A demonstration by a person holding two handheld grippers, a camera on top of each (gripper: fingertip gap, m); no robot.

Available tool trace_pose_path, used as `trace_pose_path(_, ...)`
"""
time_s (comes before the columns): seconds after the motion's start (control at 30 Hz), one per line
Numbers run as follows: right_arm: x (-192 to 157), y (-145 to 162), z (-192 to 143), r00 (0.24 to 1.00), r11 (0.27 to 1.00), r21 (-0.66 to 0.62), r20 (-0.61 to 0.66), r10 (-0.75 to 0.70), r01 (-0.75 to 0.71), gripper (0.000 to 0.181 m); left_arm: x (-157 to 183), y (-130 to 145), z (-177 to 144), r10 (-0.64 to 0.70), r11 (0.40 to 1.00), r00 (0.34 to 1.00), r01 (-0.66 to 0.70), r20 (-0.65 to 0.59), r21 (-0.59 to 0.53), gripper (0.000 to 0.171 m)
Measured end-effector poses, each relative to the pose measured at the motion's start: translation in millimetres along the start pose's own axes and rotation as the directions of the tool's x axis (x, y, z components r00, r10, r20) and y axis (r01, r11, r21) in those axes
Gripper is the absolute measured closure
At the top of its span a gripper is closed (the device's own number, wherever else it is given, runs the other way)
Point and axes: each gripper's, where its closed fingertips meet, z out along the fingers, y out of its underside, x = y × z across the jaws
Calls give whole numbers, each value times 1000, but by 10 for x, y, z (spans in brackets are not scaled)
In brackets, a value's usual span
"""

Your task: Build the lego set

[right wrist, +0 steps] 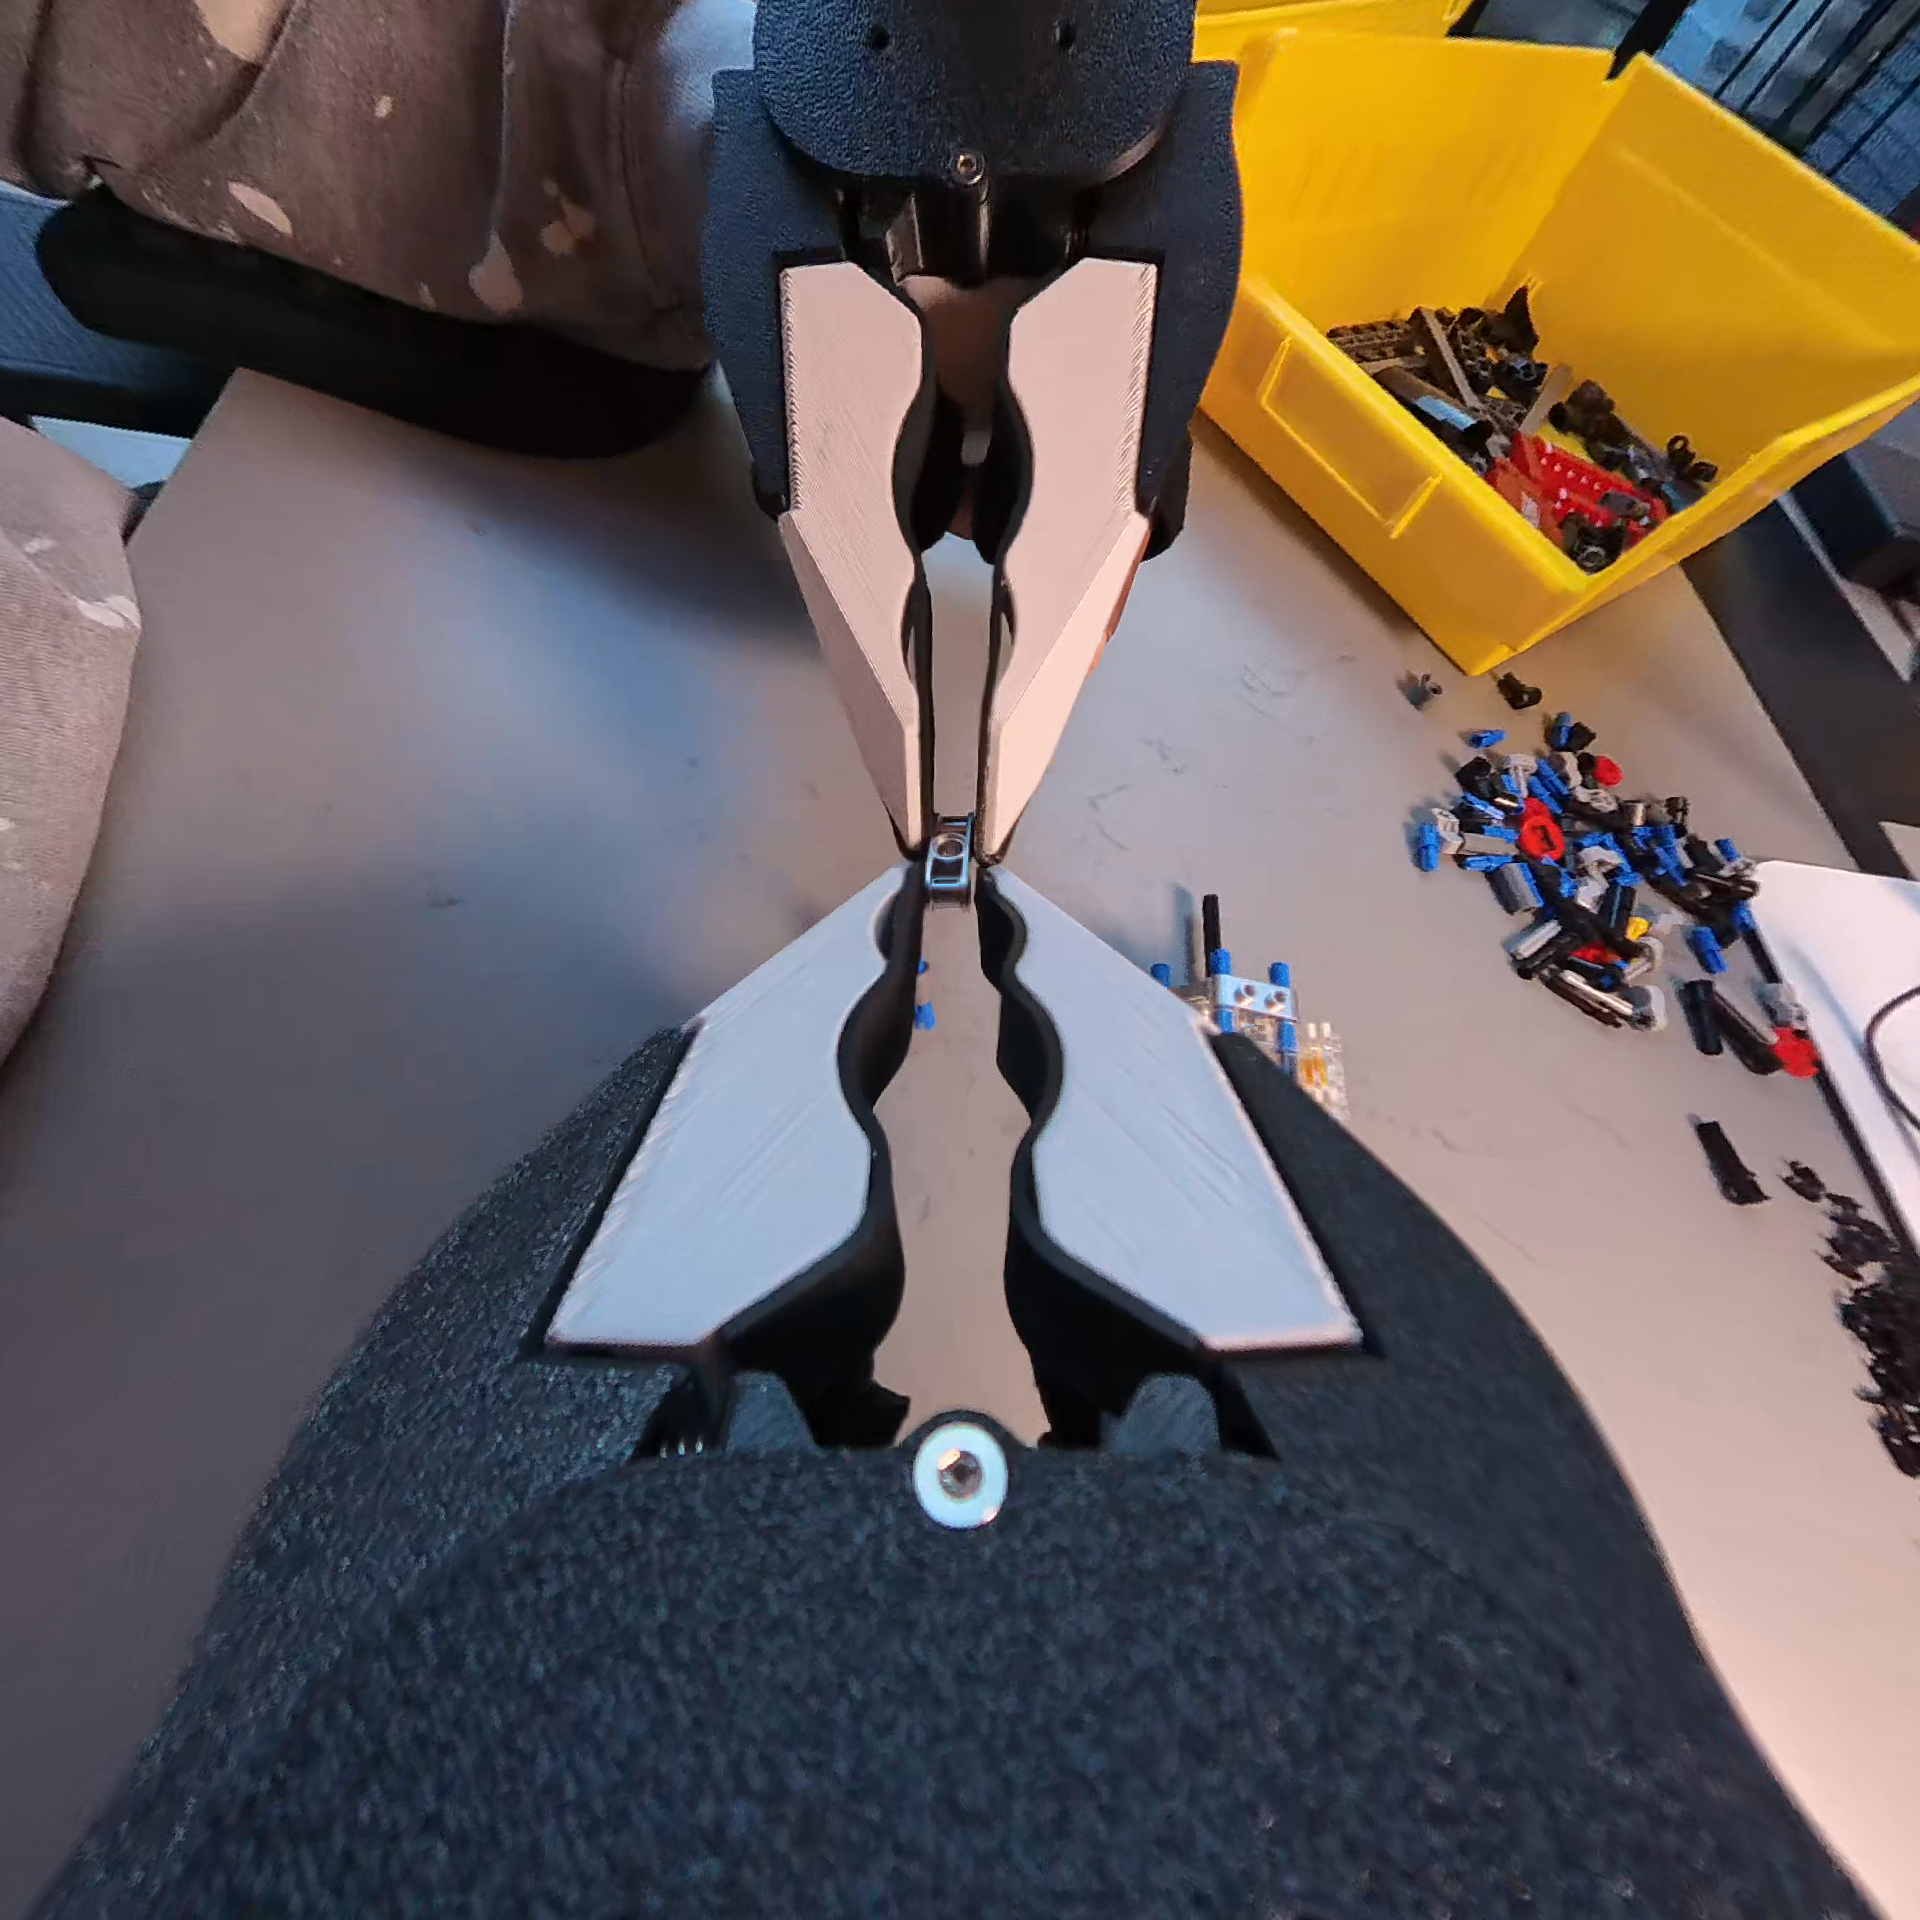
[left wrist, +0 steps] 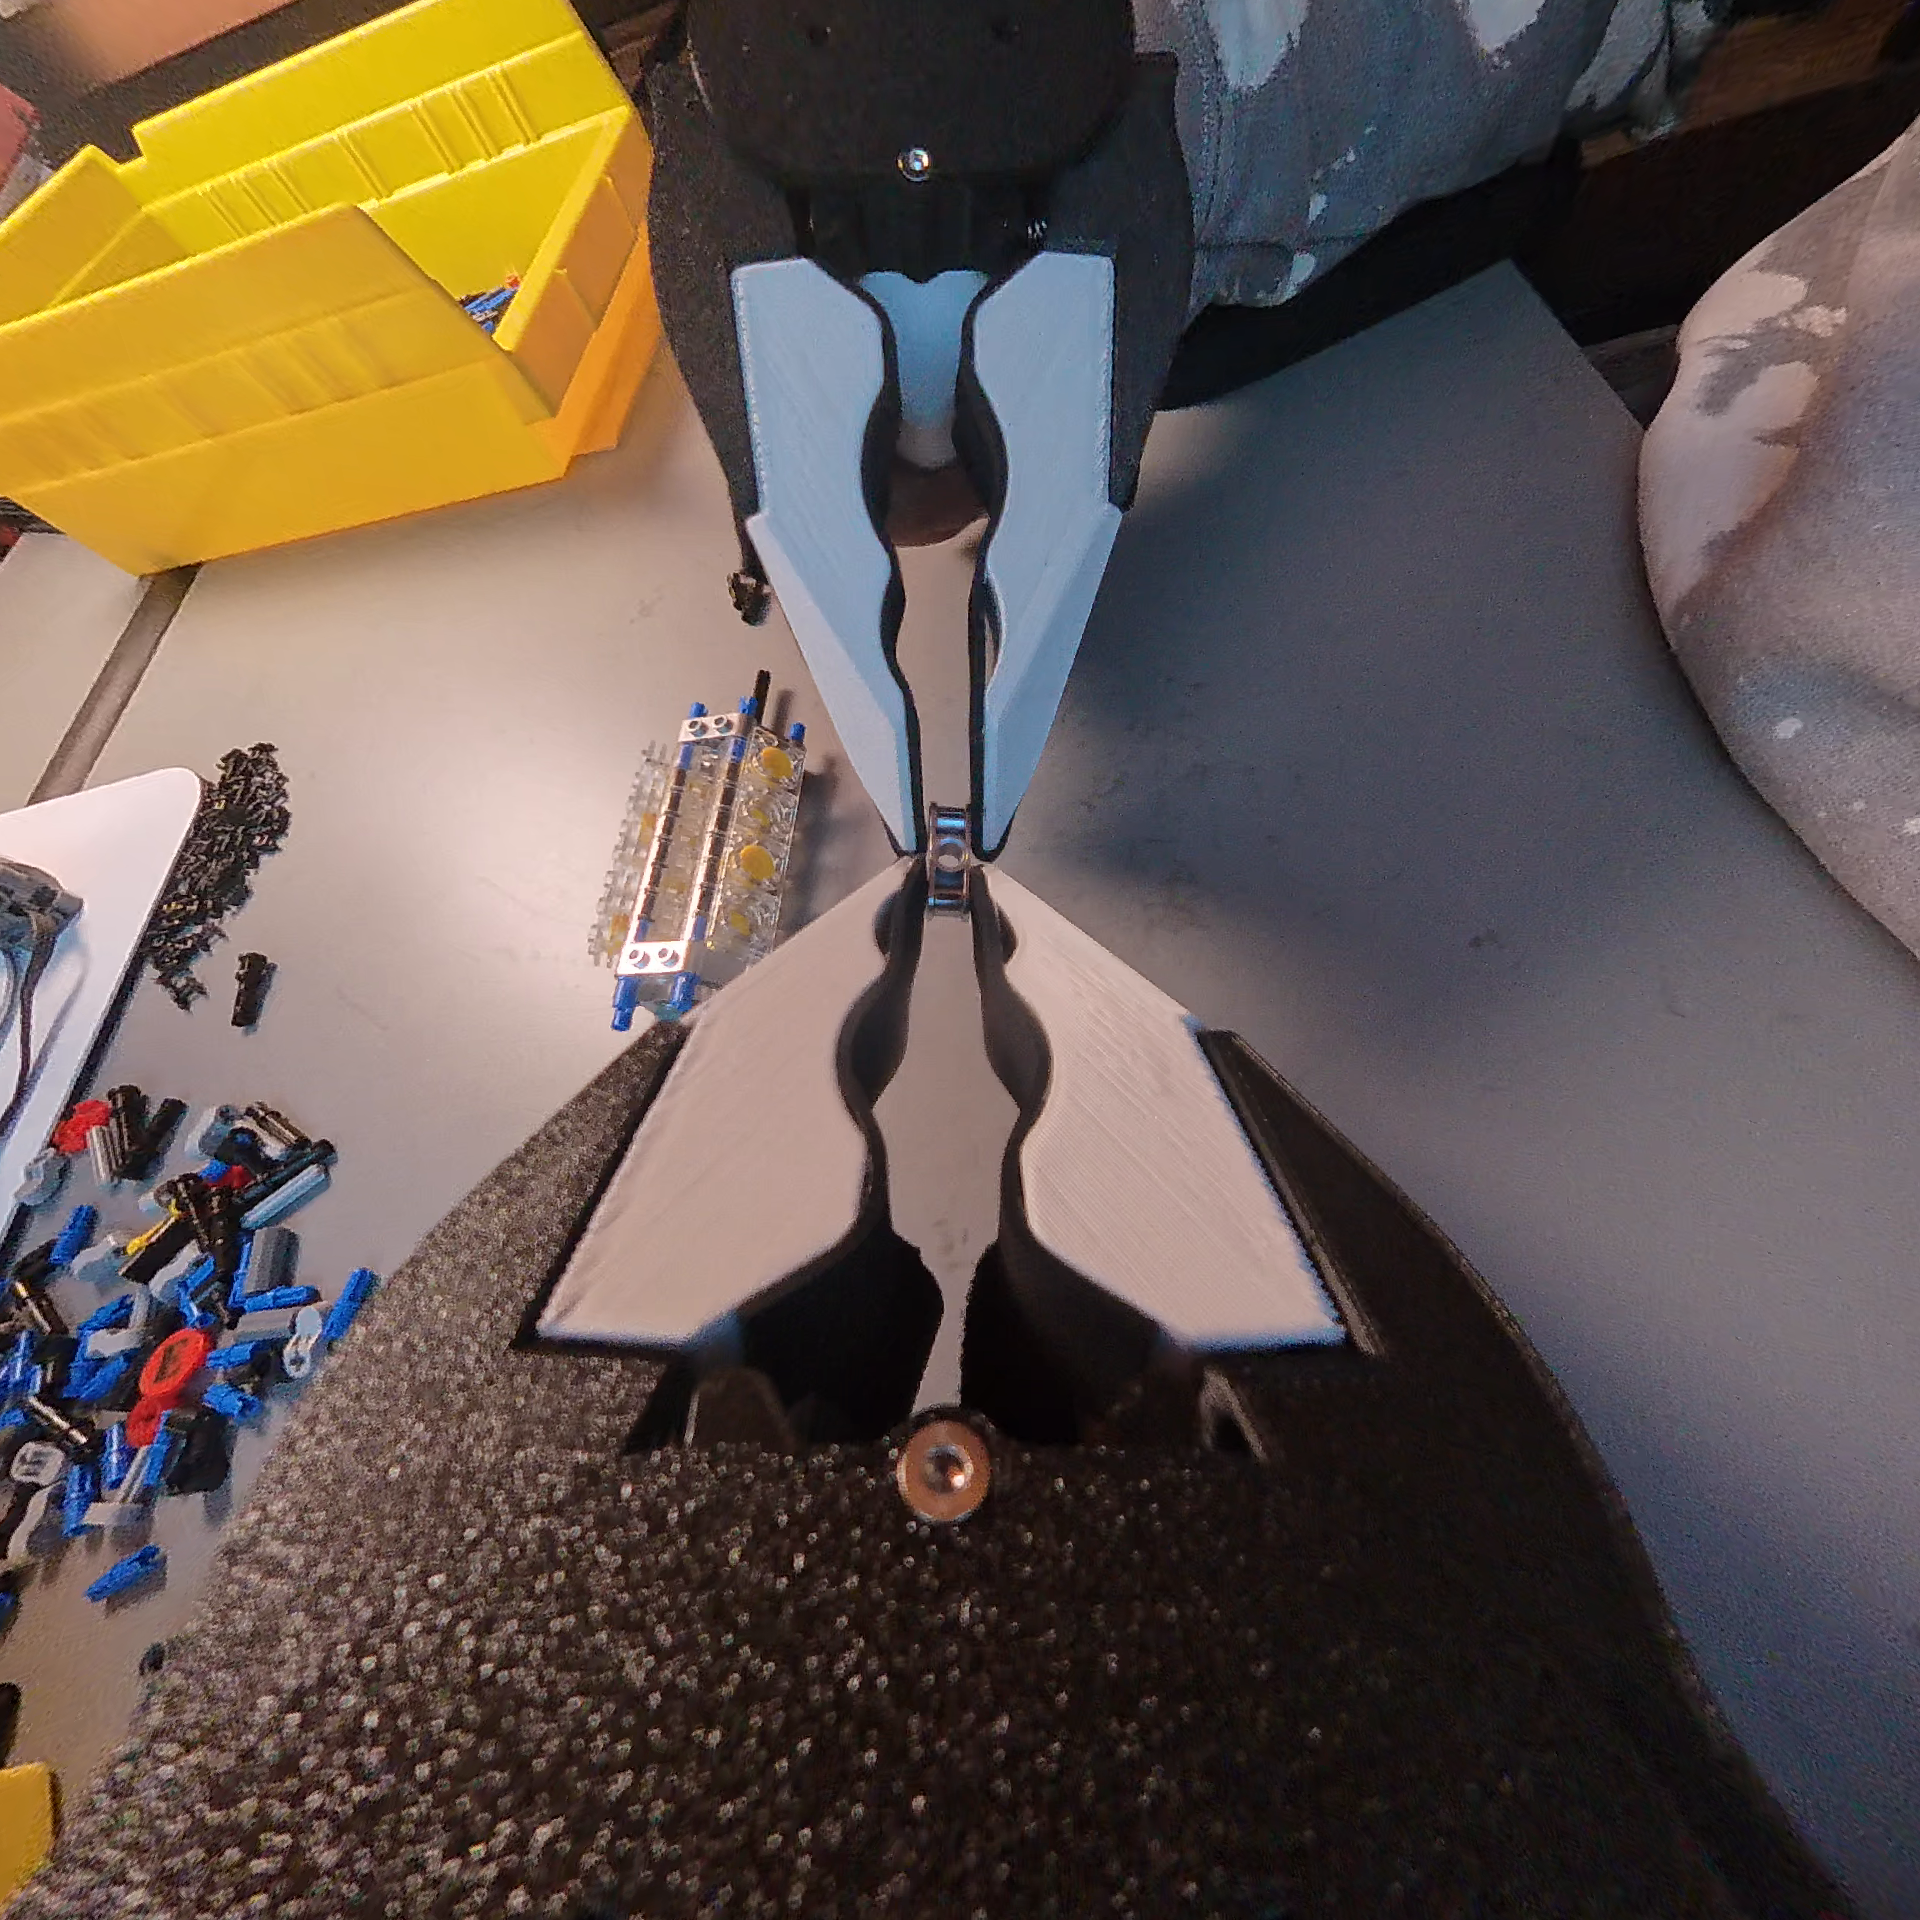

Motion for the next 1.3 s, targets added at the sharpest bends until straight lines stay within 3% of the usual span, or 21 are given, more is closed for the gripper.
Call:
trace_pose_path(0.17, -8, 57, 34, 998, 997, -53, -30, -62, 60, 175, 13, 107, 18, -82, 996, 996, 80, -30, -44, 163)
trace_pose_path(0.33, 43, 138, -46, 997, 995, -97, -78, -28, 20, 175, 98, 347, 62, -249, 962, 962, 232, -115, -145, 142)
trace_pose_path(0.43, -41, 108, -78, 997, 997, -78, -82, -9, 3, 175, 146, 442, 159, -279, 946, 951, 248, -135, -208, 135)
trace_pose_path(0.53, -74, 161, -76, 993, 995, -99, -118, -31, 19, 175, 161, 418, 220, -279, 944, 948, 243, -151, -222, 140)
trace_pose_path(0.67, -35, 168, -86, 987, 995, -95, -151, -49, 35, 175, 114, 420, 258, -297, 934, 949, 266, -104, -238, 163)
trace_pose_path(0.8, 16, 206, -93, 985, 995, -97, -166, -55, 39, 175, 116, 410, 267, -357, 910, 931, 330, -72, -251, 163)
trace_pose_path(0.9, 30, 229, -113, 989, 996, -82, -138, -50, 39, 175, 162, 355, 274, -417, 891, 904, 384, -100, -242, 163)
trace_pose_path(1.07, -125, 72, -148, 999, 999, 34, 32, -24, 23, 175, 260, 137, 223, -546, 838, 801, 514, -247, -185, 163)
trace_pose_path(1.3, -216, 189, -77, 995, 999, -29, 94, -18, 20, 175, 398, 156, 222, -561, 827, 771, 511, -302, -233, 163)
